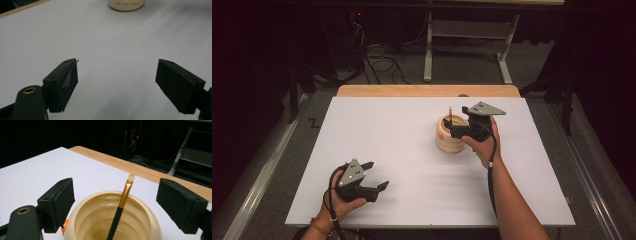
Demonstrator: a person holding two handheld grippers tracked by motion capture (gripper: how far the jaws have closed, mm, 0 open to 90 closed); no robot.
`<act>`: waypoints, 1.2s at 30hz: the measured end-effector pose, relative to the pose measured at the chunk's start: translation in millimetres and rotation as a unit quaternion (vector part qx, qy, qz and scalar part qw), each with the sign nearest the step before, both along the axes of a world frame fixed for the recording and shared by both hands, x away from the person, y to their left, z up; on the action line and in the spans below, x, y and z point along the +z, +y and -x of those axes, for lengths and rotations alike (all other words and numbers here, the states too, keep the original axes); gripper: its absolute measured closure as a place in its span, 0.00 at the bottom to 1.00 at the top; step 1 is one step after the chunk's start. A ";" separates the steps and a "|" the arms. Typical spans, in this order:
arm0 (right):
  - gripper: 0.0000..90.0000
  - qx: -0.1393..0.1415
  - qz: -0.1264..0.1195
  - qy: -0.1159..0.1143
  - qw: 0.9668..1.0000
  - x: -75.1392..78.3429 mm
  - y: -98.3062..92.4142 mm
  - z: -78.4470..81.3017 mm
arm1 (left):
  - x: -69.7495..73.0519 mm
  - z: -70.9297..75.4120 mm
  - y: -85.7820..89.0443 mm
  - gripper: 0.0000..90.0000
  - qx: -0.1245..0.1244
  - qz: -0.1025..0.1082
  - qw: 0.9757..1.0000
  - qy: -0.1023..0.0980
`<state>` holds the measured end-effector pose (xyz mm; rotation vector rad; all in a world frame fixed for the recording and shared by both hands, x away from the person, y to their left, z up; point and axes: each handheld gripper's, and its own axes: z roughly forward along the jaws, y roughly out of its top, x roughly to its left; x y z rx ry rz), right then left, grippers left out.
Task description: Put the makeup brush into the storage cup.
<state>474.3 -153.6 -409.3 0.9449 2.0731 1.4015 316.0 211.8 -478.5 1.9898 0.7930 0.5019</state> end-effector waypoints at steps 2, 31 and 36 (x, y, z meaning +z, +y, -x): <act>0.18 -0.001 0.002 -0.002 1.000 0.0 0.4 0.1 | 0.0 0.2 0.1 0.21 0.000 0.000 1.000 0.000; 0.18 -0.002 0.061 -0.017 0.998 8.6 -2.8 3.6 | -1.3 -1.4 1.0 0.21 -0.003 -0.002 1.000 0.003; 0.18 -0.010 0.057 -0.025 0.998 12.0 -6.2 5.4 | -1.3 -1.3 1.0 0.21 -0.004 -0.003 1.000 0.003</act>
